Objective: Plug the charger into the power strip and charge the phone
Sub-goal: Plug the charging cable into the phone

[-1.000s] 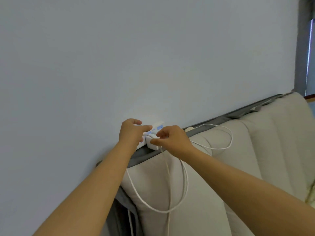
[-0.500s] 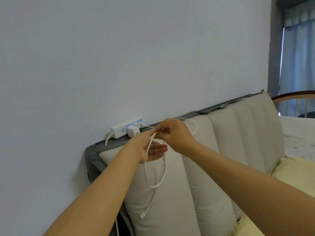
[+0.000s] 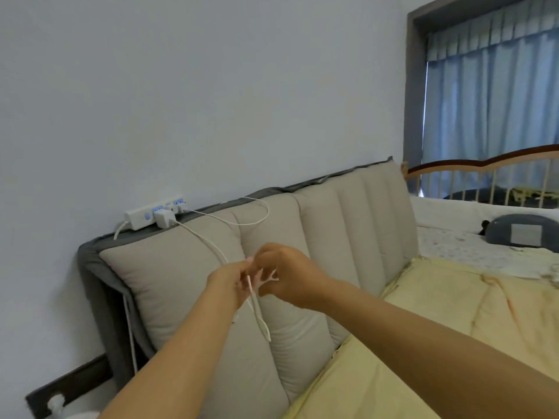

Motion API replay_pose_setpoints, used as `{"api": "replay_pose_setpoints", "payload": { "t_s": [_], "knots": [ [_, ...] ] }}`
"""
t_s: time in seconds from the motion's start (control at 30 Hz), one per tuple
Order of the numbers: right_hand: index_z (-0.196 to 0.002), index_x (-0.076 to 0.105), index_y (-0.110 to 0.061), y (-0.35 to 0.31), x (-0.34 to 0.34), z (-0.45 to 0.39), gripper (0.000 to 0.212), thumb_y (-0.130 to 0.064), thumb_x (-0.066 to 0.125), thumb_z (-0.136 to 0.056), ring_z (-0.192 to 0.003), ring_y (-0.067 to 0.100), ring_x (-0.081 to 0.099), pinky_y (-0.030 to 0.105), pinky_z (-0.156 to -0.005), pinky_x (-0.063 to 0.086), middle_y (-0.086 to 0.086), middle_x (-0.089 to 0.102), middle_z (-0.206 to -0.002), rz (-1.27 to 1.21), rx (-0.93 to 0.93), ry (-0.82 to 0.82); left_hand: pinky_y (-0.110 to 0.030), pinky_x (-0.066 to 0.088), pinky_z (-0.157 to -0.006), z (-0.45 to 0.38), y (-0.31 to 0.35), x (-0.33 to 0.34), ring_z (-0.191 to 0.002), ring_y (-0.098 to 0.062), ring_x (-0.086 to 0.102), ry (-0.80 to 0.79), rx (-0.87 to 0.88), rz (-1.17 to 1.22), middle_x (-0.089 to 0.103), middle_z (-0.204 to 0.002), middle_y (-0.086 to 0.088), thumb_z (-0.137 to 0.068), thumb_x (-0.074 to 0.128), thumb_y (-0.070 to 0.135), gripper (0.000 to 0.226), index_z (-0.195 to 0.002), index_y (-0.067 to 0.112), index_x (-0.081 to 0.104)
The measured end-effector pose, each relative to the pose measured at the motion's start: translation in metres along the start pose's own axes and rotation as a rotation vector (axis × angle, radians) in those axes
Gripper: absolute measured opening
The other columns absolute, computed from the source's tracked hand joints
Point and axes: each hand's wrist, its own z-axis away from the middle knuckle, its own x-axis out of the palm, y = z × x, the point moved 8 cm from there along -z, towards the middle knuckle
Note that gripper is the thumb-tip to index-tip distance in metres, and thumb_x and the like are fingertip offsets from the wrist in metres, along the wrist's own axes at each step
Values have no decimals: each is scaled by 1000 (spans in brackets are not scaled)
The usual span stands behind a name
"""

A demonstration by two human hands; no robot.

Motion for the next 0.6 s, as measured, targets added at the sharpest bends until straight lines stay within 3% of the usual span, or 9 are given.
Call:
{"api": "replay_pose_setpoints", "payload": {
  "t_s": [0.13,0.27,0.4,0.6],
  "knots": [
    [-105,69,-12,37,-30,26,28,-15,75,-77,-88,20,65,37,-82,57,5,63,-109,-170,241,156,-19,53,-37,25,-17,19,-31,-9,60,-9,84,113,63,-39,-3,-93,54,-2,9,-96,3,60],
    [-111,66,-12,62,-43,42,32,-17,73,-80,-93,19,64,29,-81,54,5,65,-111,-235,341,228,-29,59,-53,49,-30,38,-54,-18,65,-24,146,78,67,-71,-12,-87,60,-6,30,-114,7,60],
    [-117,63,-11,82,-41,48,39,-26,71,-82,-95,18,61,34,-86,53,3,62,-107,-314,414,269,-32,55,-67,74,-40,51,-65,-20,62,-43,223,9,65,-78,-9,-87,59,-9,29,-107,12,61],
    [-122,56,-10,92,-24,47,51,-26,75,-78,-94,19,61,31,-82,51,6,63,-102,-446,497,282,-29,53,-65,105,-56,62,-66,-19,61,-96,400,-222,64,-84,-9,-86,60,-10,28,-102,13,63]
  ]
}}
